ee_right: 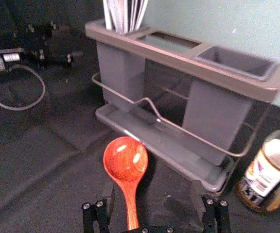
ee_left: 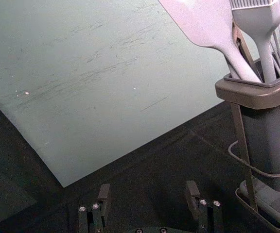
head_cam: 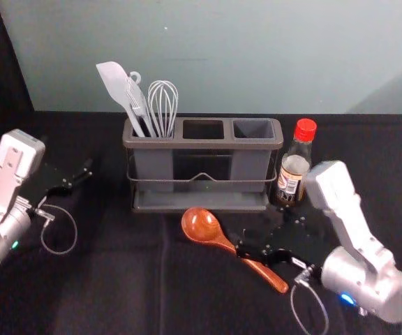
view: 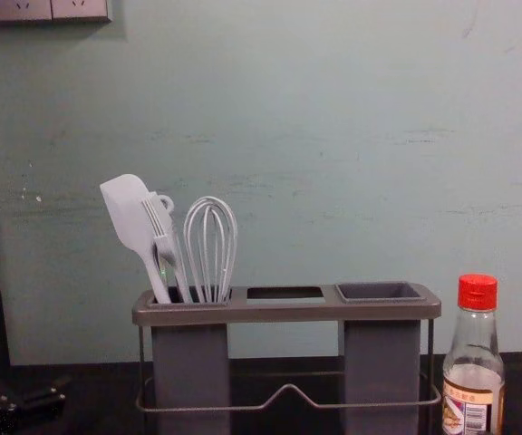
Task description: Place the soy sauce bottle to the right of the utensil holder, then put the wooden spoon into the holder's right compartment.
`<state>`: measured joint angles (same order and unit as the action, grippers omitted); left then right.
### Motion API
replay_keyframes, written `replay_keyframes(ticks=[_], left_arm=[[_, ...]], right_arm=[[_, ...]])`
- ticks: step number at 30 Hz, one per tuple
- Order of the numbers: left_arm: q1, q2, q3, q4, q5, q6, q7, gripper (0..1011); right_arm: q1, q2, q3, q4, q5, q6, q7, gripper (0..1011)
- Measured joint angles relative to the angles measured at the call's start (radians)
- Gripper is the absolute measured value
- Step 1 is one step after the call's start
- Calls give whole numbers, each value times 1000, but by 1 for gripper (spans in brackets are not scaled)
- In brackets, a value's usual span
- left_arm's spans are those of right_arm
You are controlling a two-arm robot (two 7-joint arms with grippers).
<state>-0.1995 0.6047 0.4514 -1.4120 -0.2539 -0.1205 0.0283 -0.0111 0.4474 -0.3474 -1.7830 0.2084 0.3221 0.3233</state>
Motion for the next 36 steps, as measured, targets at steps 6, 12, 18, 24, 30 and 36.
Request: replay_keyframes(ticks=[6, 12, 18, 24, 30, 36], left_arm=[[0, 0, 0, 0, 0, 0, 0, 1000], [0, 0, 0, 0, 0, 0, 0, 1000], [0, 0, 0, 0, 0, 0, 0, 1000], [0, 0, 0, 0, 0, 0, 0, 1000], [0, 0, 0, 0, 0, 0, 0, 1000], [0, 0, 0, 0, 0, 0, 0, 1000]], right_arm=[[95, -22, -57, 23, -24, 172, 31, 1000], [167, -46, -96, 51, -39, 282, 54, 1000], [247, -69, -148, 91, -68, 377, 88, 1000], [310, -95, -189, 135, -98, 444, 116, 1000], [349, -120, -204, 173, -112, 472, 136, 1000], [379, -149, -210, 220, -128, 485, 147, 1000]])
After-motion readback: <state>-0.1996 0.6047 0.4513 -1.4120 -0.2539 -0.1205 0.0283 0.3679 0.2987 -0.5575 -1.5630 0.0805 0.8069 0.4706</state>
